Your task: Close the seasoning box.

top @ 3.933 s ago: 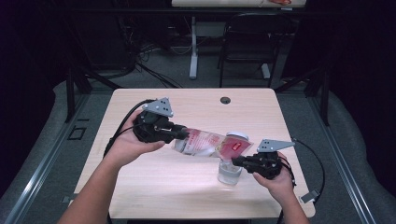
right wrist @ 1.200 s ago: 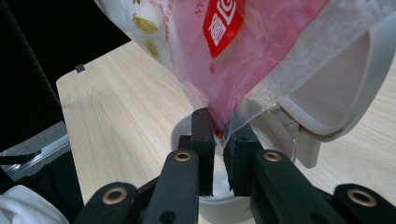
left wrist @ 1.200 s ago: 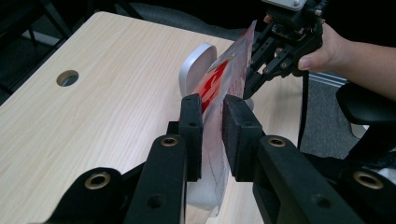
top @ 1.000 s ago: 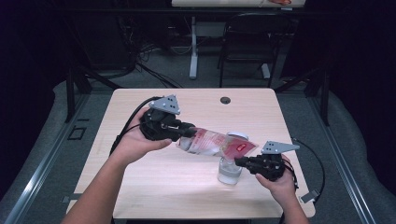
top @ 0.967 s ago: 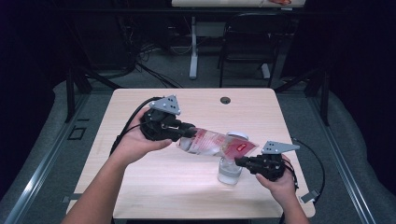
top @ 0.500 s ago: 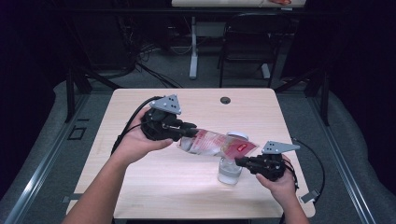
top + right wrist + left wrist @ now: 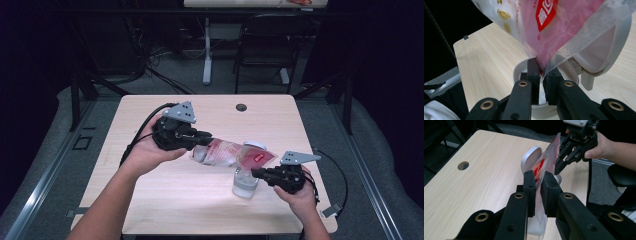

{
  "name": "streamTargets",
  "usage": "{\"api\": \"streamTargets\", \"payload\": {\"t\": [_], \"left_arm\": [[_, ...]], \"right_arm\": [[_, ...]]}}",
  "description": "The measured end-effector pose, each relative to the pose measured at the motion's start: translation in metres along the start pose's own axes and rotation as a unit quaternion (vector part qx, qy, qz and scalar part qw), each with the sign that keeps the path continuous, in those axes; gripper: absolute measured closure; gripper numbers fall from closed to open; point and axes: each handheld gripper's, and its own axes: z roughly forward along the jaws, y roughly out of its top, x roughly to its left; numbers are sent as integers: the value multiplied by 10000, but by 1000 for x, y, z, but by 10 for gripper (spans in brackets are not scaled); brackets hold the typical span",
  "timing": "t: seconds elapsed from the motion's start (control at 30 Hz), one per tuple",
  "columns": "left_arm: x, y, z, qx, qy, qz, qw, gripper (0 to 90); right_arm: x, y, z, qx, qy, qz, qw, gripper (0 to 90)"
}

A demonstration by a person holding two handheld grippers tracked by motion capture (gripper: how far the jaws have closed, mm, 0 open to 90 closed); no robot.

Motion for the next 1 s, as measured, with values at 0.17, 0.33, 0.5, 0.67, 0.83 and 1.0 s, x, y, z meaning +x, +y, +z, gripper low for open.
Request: {"api": "streamTargets", "payload": {"t": [0.17, 0.33, 0.5, 0.67, 0.83, 1.0], "left_arm": [[-1, 3, 1, 51, 51, 78, 9999, 870], [-2, 6, 1, 72, 70, 111, 9999, 886], [-2, 7, 1, 33, 109, 130, 9999, 892], [-3, 7, 0, 52, 39, 185, 9998, 900], [-5, 8, -1, 70, -59, 224, 9997, 900], [-7, 9, -2, 113, -142, 261, 9995, 900]], "right_arm": [[0, 1, -1, -57, 66, 16, 10000, 869], [0, 1, -1, -69, 51, 13, 10000, 869], [-1, 1, -1, -72, 38, 7, 10000, 865], [-3, 0, -2, -69, -30, 2, 10000, 845], [-5, -2, -1, -65, -80, 32, 9999, 818], [-6, -2, -1, -69, -113, 50, 9999, 796]]}}
